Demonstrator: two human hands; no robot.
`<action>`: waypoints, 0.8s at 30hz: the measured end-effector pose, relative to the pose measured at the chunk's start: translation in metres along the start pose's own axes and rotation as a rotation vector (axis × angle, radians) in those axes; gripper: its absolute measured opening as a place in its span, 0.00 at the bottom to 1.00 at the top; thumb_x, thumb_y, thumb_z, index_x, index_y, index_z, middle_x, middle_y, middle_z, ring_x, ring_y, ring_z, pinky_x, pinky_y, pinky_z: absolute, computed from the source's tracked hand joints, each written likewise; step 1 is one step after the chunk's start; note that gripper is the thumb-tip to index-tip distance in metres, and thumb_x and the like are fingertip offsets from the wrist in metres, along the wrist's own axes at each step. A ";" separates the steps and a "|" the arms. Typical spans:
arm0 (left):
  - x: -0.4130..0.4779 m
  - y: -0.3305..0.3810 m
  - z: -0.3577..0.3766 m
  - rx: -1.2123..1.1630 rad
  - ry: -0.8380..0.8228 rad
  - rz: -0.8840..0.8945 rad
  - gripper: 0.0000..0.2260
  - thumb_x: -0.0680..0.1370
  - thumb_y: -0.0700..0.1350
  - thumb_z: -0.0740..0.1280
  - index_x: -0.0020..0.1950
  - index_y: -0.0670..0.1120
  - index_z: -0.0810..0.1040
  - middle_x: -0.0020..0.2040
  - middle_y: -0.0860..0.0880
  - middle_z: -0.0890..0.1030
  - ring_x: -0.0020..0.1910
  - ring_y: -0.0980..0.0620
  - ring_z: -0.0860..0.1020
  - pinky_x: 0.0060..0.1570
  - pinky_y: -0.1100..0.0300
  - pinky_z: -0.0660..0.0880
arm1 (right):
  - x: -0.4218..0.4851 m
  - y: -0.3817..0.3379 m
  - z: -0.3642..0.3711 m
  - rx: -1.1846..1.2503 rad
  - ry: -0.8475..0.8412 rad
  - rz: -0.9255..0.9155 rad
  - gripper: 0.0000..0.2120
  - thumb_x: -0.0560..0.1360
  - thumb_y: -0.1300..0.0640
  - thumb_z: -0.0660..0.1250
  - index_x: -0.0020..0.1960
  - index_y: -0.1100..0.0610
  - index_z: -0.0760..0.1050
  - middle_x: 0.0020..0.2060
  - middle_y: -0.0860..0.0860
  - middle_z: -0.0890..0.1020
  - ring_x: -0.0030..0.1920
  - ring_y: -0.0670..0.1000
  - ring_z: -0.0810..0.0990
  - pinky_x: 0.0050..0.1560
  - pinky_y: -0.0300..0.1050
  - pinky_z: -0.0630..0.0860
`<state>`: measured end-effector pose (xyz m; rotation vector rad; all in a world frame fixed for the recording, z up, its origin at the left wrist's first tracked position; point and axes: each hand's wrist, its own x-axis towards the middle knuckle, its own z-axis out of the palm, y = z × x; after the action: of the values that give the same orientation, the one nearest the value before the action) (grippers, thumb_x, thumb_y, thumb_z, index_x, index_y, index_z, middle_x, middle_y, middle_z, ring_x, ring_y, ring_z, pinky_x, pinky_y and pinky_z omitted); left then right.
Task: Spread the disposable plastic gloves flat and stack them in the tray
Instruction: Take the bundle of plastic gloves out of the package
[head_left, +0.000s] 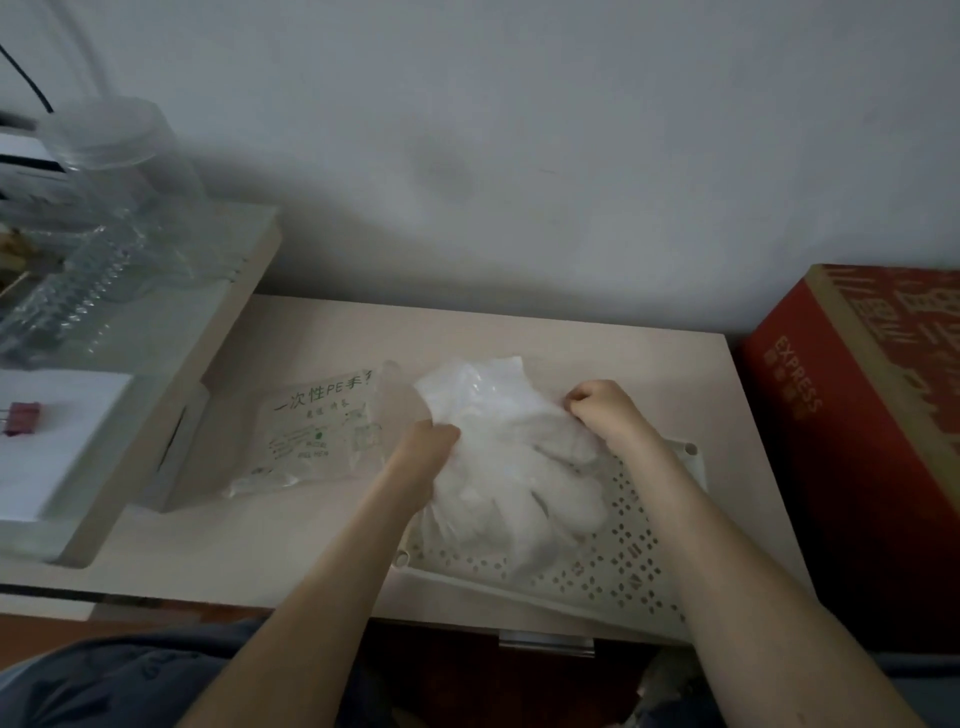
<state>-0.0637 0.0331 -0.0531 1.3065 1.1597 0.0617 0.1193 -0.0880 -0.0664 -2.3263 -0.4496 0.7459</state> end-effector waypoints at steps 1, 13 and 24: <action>-0.001 0.000 0.000 0.000 -0.001 -0.002 0.06 0.78 0.37 0.59 0.50 0.37 0.74 0.38 0.41 0.74 0.34 0.45 0.74 0.37 0.55 0.70 | -0.003 0.002 -0.001 0.073 0.021 -0.015 0.05 0.74 0.61 0.65 0.44 0.58 0.80 0.41 0.54 0.82 0.44 0.54 0.78 0.43 0.42 0.72; -0.001 -0.003 -0.001 -0.039 -0.046 -0.021 0.11 0.77 0.36 0.62 0.57 0.34 0.75 0.51 0.34 0.79 0.46 0.39 0.78 0.49 0.46 0.76 | -0.101 -0.051 -0.060 1.374 -0.172 -0.238 0.13 0.78 0.58 0.57 0.39 0.61 0.75 0.38 0.55 0.83 0.41 0.52 0.83 0.45 0.46 0.80; -0.014 0.001 -0.005 -0.100 -0.205 -0.024 0.03 0.79 0.38 0.62 0.49 0.40 0.74 0.39 0.43 0.76 0.34 0.47 0.76 0.34 0.59 0.74 | -0.086 -0.014 0.003 0.687 -0.036 0.167 0.06 0.77 0.58 0.64 0.42 0.59 0.73 0.31 0.53 0.76 0.30 0.51 0.75 0.30 0.44 0.72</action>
<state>-0.0734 0.0279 -0.0432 1.1814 0.9846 -0.0312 0.0488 -0.1187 -0.0248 -1.7146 0.0038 0.8576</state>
